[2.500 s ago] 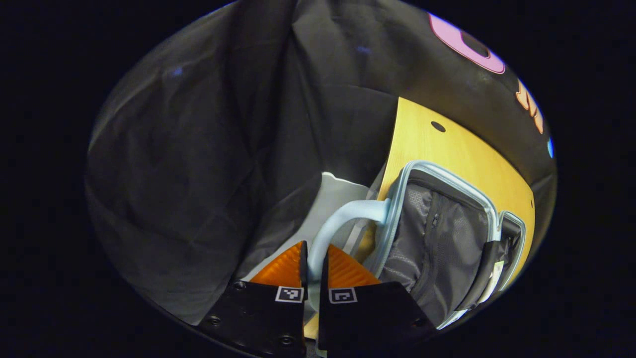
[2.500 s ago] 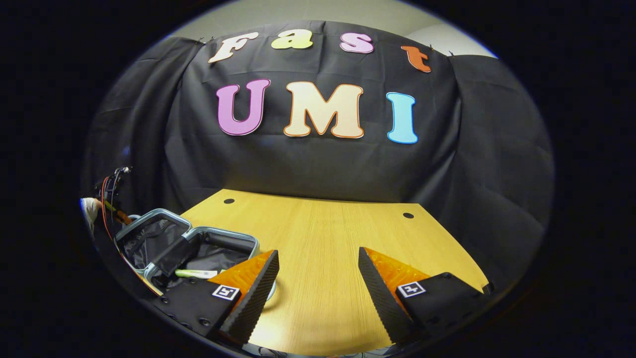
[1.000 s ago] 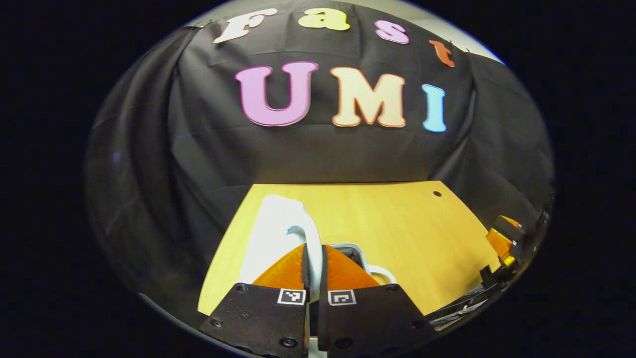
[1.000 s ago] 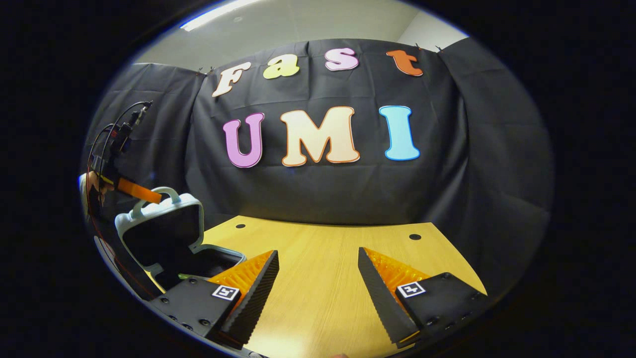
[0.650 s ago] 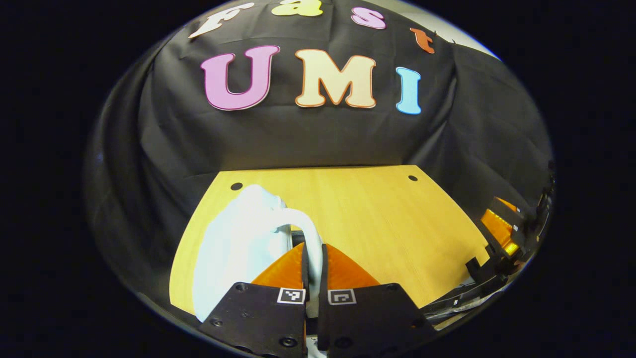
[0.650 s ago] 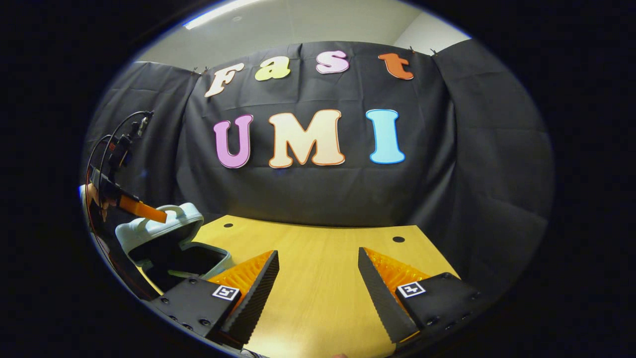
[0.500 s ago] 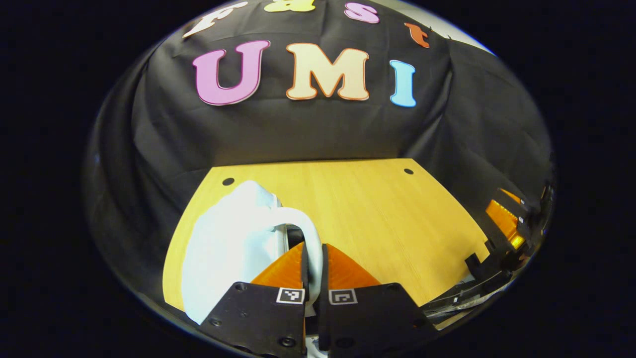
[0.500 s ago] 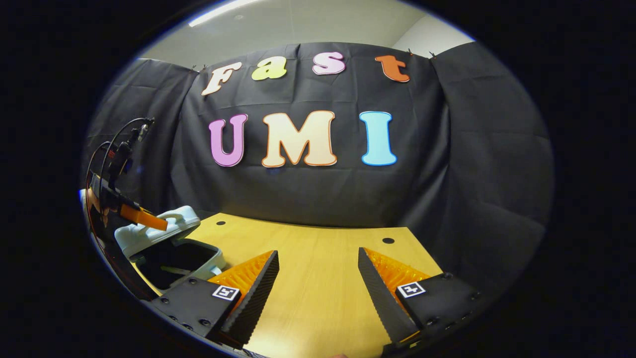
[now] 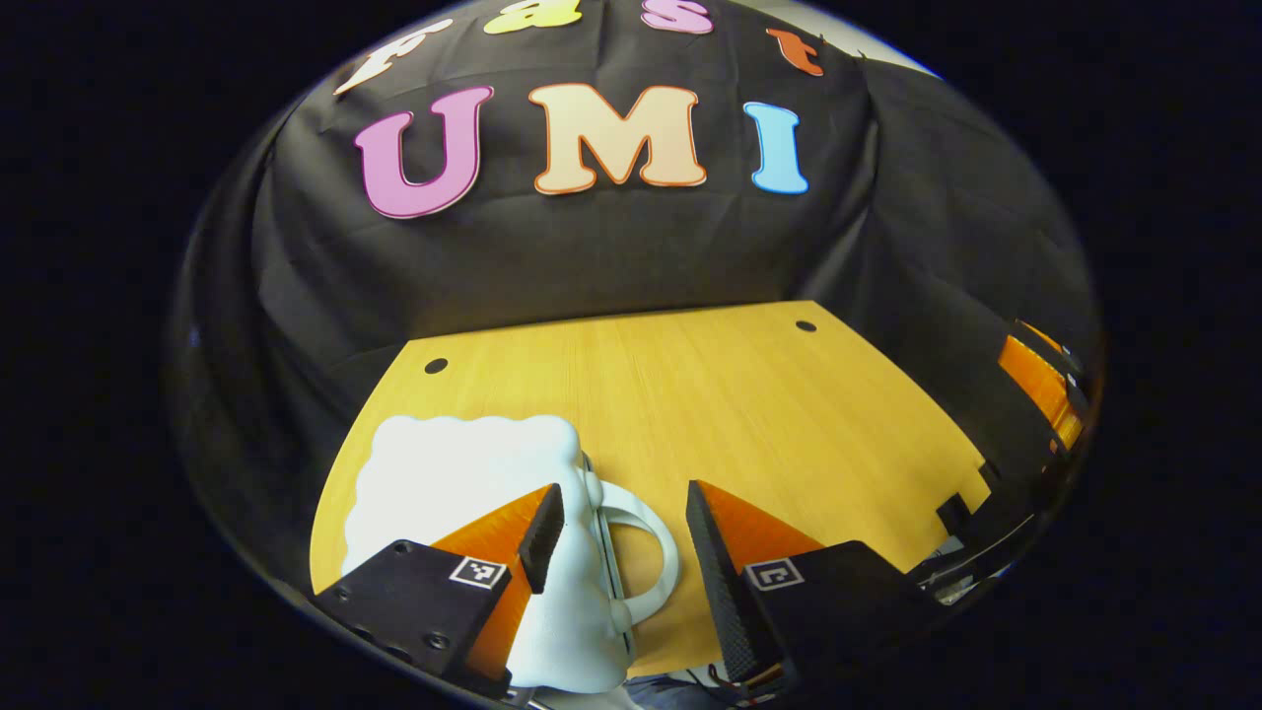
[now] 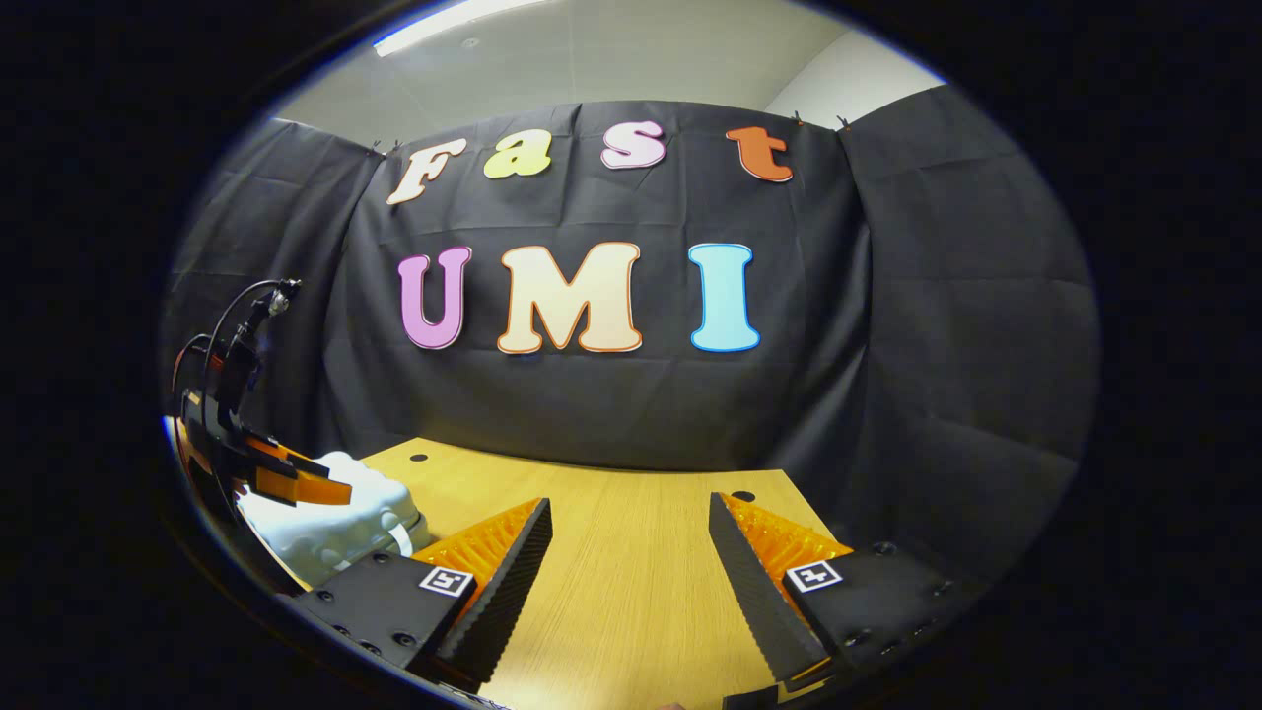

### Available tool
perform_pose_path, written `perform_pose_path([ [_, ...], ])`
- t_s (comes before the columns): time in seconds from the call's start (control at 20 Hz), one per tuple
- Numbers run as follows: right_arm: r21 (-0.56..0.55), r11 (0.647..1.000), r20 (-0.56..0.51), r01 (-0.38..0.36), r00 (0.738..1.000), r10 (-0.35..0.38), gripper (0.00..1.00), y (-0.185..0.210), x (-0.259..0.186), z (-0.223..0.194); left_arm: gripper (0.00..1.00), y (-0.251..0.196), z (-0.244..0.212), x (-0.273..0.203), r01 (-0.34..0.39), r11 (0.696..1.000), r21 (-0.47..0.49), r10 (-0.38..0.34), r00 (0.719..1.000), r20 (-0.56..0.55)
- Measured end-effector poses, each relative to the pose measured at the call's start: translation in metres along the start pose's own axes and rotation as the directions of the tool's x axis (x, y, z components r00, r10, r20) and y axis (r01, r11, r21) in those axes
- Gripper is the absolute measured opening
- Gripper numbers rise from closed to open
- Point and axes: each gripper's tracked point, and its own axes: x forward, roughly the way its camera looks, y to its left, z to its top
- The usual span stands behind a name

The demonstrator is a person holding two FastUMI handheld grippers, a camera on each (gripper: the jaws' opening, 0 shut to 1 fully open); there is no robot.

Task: First open the suitcase, pack the skin care products into it, and then close the suitcase.

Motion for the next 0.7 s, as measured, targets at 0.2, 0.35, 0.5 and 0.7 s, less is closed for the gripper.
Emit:
perform_pose_path([
  [0.2, 0.024, 0.999, 0.094, -0.045, 0.995, 0.042, 0.99, -0.016, 0.006, 0.045, 0.8, -0.023, 0.051, -0.011, -0.14, 0.99, -0.013, 0.14, 0.973, 0.182],
  [0.35, 0.041, 0.997, 0.128, -0.071, 0.99, 0.065, 0.98, -0.021, 0.018, 0.075, 0.96, -0.036, 0.094, -0.034, -0.237, 0.971, -0.007, 0.229, 0.927, 0.298],
  [0.5, 0.08, 0.995, 0.193, -0.066, 0.98, 0.05, 0.97, -0.022, 0.011, 0.115, 0.95, -0.069, 0.135, -0.047, -0.172, 0.984, -0.047, 0.177, 0.907, 0.382],
  [0.7, 0.058, 0.998, 0.257, -0.032, 0.966, 0.016, 0.97, -0.016, 0.008, 0.138, 0.95, -0.082, 0.191, -0.065, -0.097, 0.992, -0.079, 0.124, 0.854, 0.506],
])
